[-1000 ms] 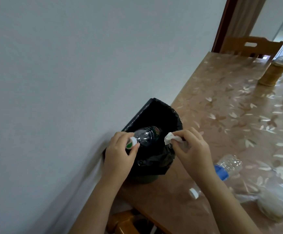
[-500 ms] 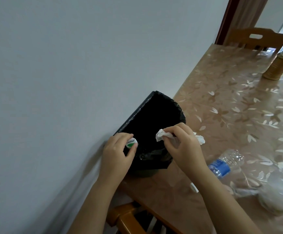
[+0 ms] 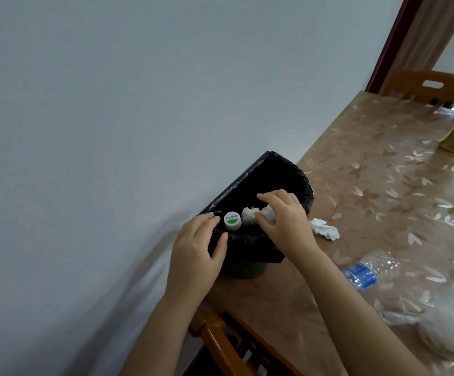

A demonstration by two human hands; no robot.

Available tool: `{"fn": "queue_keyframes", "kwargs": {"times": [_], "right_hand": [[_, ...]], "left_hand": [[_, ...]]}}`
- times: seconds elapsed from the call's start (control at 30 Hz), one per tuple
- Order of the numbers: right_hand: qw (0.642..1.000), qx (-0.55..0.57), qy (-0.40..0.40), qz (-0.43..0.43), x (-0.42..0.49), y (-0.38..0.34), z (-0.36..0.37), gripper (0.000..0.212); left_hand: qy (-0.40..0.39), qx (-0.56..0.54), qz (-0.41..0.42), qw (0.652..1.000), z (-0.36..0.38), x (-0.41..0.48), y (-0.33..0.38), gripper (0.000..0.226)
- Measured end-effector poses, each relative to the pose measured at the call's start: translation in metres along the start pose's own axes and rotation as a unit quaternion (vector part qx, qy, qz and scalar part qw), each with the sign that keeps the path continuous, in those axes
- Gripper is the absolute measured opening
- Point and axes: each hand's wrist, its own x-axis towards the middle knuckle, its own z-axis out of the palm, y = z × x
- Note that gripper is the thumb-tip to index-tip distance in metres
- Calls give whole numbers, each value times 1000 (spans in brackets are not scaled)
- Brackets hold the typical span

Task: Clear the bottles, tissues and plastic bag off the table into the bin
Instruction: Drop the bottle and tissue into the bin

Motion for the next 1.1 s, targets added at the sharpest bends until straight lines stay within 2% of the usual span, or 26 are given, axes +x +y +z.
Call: {"fn": "queue_keyframes", "kwargs": {"times": [0.27,0.53,0.8,0.97,1.1], "right_hand": [[999,-23,3,-27,-51,-24,-21,36],[996,-86,-3,21,-140,-28,-66,36],[988,-119,4,95,-195,5,-107,36],[987,-120,11,107,-206,42,-121,37],[986,-112,14,126,-210,84,-141,36]], "left_hand": [[10,73,32,997,-18,-42,24,32],[-48,17,56,997,6,-97,63,36],[-107,-28,97,989,38,-118,108,37],[-118,3,115,986,65,-115,127,37],[-134,10,98,986,99,-107,149,37]]}}
